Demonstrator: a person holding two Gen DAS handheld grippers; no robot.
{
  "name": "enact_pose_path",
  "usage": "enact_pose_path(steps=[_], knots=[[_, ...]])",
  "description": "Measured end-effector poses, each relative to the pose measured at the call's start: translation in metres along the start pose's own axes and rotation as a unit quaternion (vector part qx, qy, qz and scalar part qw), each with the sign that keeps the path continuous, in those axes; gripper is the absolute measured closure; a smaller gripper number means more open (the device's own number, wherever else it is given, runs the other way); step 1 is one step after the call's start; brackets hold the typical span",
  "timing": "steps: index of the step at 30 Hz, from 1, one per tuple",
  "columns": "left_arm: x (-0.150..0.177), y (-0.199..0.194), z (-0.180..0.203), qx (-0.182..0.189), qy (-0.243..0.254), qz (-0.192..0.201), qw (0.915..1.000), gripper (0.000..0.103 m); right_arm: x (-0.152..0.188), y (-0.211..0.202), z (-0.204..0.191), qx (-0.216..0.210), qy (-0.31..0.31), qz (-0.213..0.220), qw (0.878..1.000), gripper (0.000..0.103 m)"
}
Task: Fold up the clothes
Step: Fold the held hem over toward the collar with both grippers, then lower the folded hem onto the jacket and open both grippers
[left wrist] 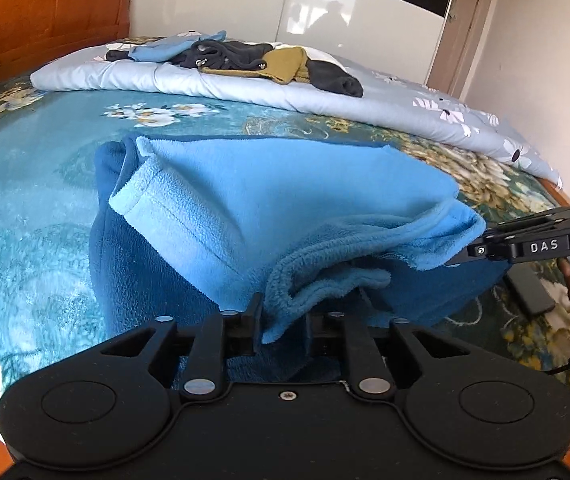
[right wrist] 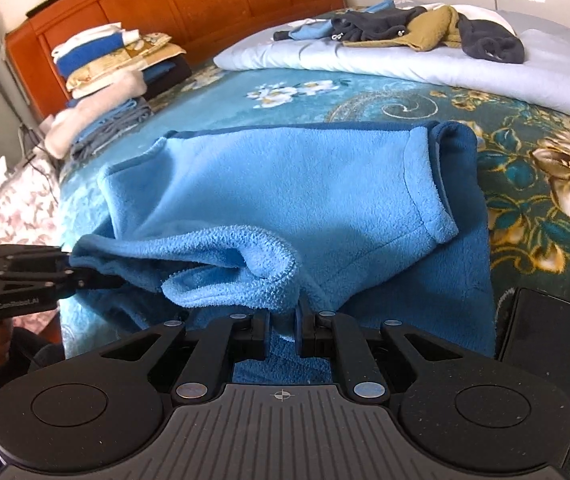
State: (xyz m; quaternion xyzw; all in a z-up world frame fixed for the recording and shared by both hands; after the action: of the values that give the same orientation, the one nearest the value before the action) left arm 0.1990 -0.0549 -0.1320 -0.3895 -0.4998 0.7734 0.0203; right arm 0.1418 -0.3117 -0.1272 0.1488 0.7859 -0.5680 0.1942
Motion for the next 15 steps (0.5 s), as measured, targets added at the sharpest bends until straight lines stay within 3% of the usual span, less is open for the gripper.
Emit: enact_pose_path(steps=[5, 10, 15], knots=[[0.008, -0.02, 0.01, 0.006, 0.022, 0.002, 0.9997, 0.066, 0.009, -0.018, -0.011, 0.003, -0.021, -0.002, 1.0, 0.083], [0.007, -0.037, 0.016, 0.004, 0.027, 0.025, 0.9993, 0.061, 0.026, -0.044, -0.019, 0.009, -0.024, 0.016, 1.0, 0.076], [-0.004, -0.038, 0.029, -0.012, 0.052, 0.036, 0.9979, 0.053, 0.018, -0.054, -0.025, 0.011, -0.016, 0.045, 0.999, 0.071]])
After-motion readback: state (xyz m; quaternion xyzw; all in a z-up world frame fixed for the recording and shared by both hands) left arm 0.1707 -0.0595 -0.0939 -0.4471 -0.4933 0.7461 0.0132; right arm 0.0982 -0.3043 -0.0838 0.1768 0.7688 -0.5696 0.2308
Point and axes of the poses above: each gripper's, at about its wrist camera, not at the fingertips, and y roughly the way its jaws point, z to its right, x to its underside, the point moved 5 cm from there along y, roughly the way its jaws point, and after that the axes turned 14 degrees about -z, right-handed, at the moved point
